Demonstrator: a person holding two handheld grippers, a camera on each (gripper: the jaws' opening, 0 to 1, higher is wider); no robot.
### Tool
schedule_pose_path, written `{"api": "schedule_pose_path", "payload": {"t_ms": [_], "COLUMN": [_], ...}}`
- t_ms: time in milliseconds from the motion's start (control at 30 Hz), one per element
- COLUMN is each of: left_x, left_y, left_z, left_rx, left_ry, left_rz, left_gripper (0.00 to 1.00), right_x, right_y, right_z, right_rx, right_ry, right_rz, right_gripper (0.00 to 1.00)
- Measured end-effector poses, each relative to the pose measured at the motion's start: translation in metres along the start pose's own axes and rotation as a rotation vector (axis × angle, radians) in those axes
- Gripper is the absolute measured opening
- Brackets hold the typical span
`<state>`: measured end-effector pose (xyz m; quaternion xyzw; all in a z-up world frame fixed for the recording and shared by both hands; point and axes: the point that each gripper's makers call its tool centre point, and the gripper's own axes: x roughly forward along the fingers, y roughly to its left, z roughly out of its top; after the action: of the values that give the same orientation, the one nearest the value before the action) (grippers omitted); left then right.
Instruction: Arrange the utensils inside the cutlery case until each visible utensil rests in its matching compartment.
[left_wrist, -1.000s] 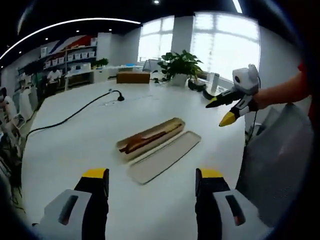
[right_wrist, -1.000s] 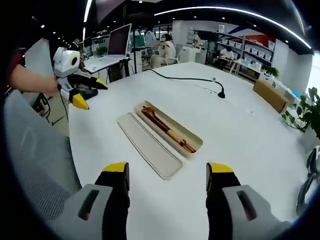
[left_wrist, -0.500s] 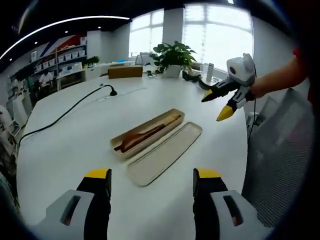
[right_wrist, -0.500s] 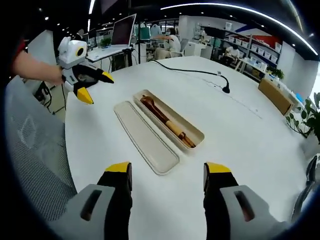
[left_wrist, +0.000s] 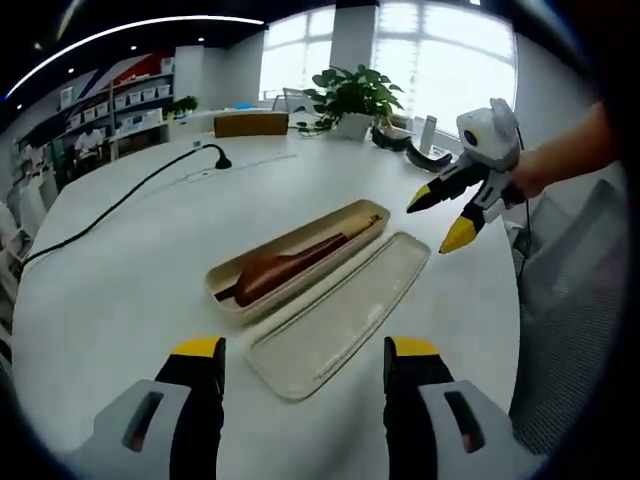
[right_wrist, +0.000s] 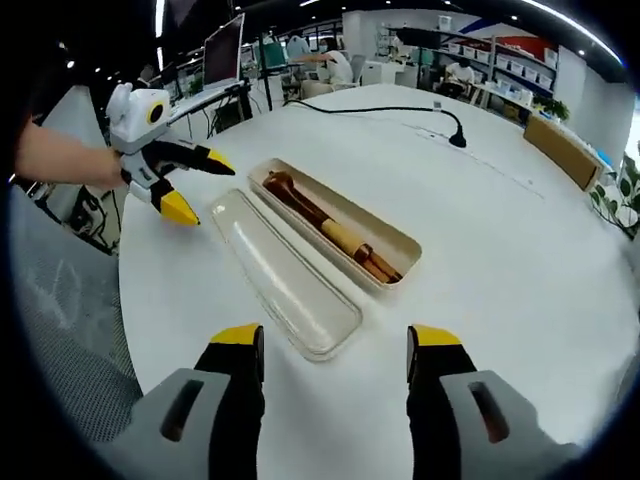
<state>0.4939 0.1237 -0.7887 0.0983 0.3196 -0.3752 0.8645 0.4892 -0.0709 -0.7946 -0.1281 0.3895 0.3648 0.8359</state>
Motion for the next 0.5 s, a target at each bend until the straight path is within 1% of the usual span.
{"api": "schedule_pose_path", "payload": {"t_ms": [67,100,233,367,500], "left_x": [0.002,0.003,0.006,0.009,0.012], "left_y": [0.001,0.001,0.001,0.002,0.007], "left_z": [0.000,-0.001,-0.006,-0.013,-0.014], "left_rx": [0.004,0.003,0.025,0.023,0.020], "left_ry": [0.002,0.007,0.026,0.049,0.055], "left_rz": [-0.002,-0.005,-0.011,-0.016,-0.010], "left_gripper": [0.66,0.66,0.66,0.63,0.63], "right_x": [0.002,0.003,0.005,0.010,0.013], "right_y": [0.001,0.003,0.005,0.006,0.007], "right_z": [-0.002,-0.003,-0.001,-0.001,0.000], "right_rx": [-0.047,-0.055,-0.053,-0.085,-0.091], "right_ry": [0.023,0.029,0.022,0.031,0.031], "right_rz": [0.000,0.002,0.008,0.003,0.008], "right_gripper": [0.57,0.57,0.57,0.55,0.54]}}
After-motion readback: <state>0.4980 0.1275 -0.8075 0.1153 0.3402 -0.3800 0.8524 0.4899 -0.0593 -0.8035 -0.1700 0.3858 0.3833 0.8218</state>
